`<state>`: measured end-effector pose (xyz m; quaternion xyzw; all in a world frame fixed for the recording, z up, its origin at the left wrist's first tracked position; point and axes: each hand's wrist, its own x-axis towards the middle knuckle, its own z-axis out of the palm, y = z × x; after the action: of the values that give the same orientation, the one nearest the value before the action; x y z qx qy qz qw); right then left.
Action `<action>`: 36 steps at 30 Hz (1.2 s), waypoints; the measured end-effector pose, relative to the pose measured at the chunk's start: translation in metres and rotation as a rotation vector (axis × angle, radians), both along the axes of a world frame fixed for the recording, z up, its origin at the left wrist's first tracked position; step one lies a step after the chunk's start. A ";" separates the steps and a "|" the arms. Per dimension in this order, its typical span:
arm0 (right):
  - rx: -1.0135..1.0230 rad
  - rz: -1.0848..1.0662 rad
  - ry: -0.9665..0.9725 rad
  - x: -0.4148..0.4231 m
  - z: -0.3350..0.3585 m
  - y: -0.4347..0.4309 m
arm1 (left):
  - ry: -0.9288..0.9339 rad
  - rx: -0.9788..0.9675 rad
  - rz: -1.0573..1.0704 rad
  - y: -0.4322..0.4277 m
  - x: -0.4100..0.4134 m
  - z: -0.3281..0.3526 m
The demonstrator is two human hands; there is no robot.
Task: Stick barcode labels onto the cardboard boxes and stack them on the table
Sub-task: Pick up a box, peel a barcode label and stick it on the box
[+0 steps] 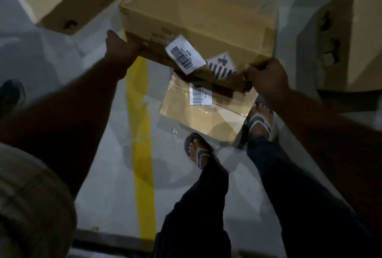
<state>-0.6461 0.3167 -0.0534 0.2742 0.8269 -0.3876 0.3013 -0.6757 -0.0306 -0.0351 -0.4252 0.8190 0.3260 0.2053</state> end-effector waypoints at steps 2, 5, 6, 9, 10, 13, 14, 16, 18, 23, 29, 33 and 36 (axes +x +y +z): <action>0.038 -0.037 0.010 -0.002 -0.010 -0.001 | 0.052 0.148 0.010 -0.003 -0.014 -0.011; 0.042 -0.063 0.021 -0.005 -0.008 -0.003 | 0.082 0.231 -0.037 -0.024 -0.027 -0.025; 0.047 -0.068 0.028 -0.008 -0.001 -0.004 | 0.113 0.253 -0.051 -0.022 -0.027 -0.018; 0.031 -0.077 0.102 -0.026 0.033 -0.004 | 0.183 0.228 -0.157 0.005 -0.021 0.025; 0.033 -0.079 0.129 -0.033 0.048 -0.003 | 0.194 0.199 -0.190 0.014 -0.018 0.042; 0.072 0.019 0.153 -0.050 0.093 0.011 | 0.151 0.036 -0.280 0.036 -0.007 0.105; 0.102 0.098 0.157 -0.053 0.118 0.012 | 0.146 0.027 -0.303 0.042 -0.001 0.127; 0.184 0.290 0.160 -0.054 0.176 0.012 | 0.141 0.021 -0.349 0.049 0.014 0.174; 0.218 0.415 0.195 -0.047 0.229 0.015 | 0.157 -0.002 -0.405 0.050 0.035 0.222; 0.310 0.726 0.331 -0.033 0.362 0.004 | 0.201 -0.127 -0.405 0.040 0.079 0.353; 0.359 0.907 0.539 -0.016 0.480 -0.038 | 0.206 -0.340 -0.313 0.024 0.158 0.479; 0.304 1.117 0.594 -0.005 0.529 -0.065 | 0.235 -0.422 -0.061 0.031 0.236 0.530; 0.243 1.393 0.675 0.007 0.565 -0.096 | 0.229 -0.517 0.198 0.054 0.312 0.565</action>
<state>-0.6386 0.2203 0.5112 -0.4093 0.8920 -0.0783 0.1752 -0.3633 0.0231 0.5297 -0.5018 0.8471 0.1710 -0.0361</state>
